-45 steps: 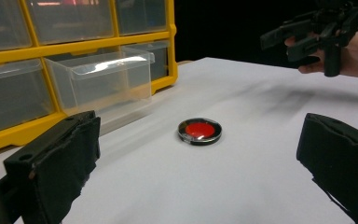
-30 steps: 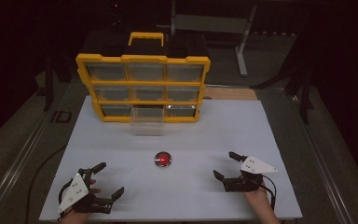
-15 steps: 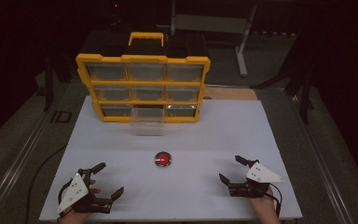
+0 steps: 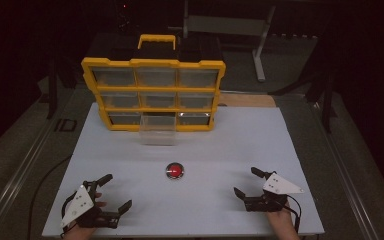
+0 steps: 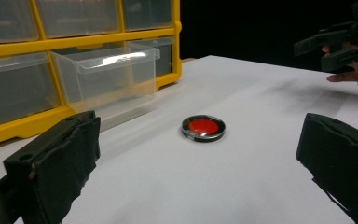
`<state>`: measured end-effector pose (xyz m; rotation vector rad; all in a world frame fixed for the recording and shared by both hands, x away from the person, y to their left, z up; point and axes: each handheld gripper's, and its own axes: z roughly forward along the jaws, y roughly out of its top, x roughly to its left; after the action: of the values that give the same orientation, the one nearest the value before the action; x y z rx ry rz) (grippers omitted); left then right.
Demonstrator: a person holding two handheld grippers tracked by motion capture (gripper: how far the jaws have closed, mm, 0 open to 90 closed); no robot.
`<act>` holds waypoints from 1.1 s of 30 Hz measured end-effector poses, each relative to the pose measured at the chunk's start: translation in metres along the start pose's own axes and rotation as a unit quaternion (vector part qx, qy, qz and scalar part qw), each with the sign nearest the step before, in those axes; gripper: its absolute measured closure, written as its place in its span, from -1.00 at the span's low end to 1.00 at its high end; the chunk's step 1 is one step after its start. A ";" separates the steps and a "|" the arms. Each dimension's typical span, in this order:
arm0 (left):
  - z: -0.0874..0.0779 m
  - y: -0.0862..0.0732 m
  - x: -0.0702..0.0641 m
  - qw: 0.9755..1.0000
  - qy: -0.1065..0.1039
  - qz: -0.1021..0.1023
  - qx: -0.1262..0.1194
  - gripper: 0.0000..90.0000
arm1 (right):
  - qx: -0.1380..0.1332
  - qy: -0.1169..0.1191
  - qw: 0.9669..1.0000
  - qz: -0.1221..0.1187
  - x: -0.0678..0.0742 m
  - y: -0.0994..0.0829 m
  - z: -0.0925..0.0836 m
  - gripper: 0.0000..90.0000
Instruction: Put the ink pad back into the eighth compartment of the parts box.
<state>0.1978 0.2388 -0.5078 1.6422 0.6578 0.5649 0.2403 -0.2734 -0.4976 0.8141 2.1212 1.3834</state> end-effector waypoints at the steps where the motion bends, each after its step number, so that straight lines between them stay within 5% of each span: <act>1: 0.000 0.000 0.001 1.000 -0.002 -0.006 0.000 -1.00 | -0.002 -0.002 1.000 -0.001 0.000 0.000 0.000 -0.81; 16: -0.003 0.024 0.004 1.000 0.005 -0.013 0.005 -1.00 | -0.015 -0.009 1.000 -0.012 0.007 0.004 -0.001 -0.81; 24: -0.001 0.056 0.008 1.000 -0.021 -0.005 0.008 -1.00 | -0.024 -0.009 1.000 -0.001 0.007 0.007 -0.002 -0.81; 33: 0.020 0.078 0.010 0.998 -0.057 0.002 0.027 -1.00 | -0.029 -0.009 1.000 0.001 0.007 0.010 -0.003 -0.81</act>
<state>0.2272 0.2218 -0.4339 1.7131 0.5908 0.4555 0.2356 -0.2675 -0.4878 0.8035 2.0573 1.4276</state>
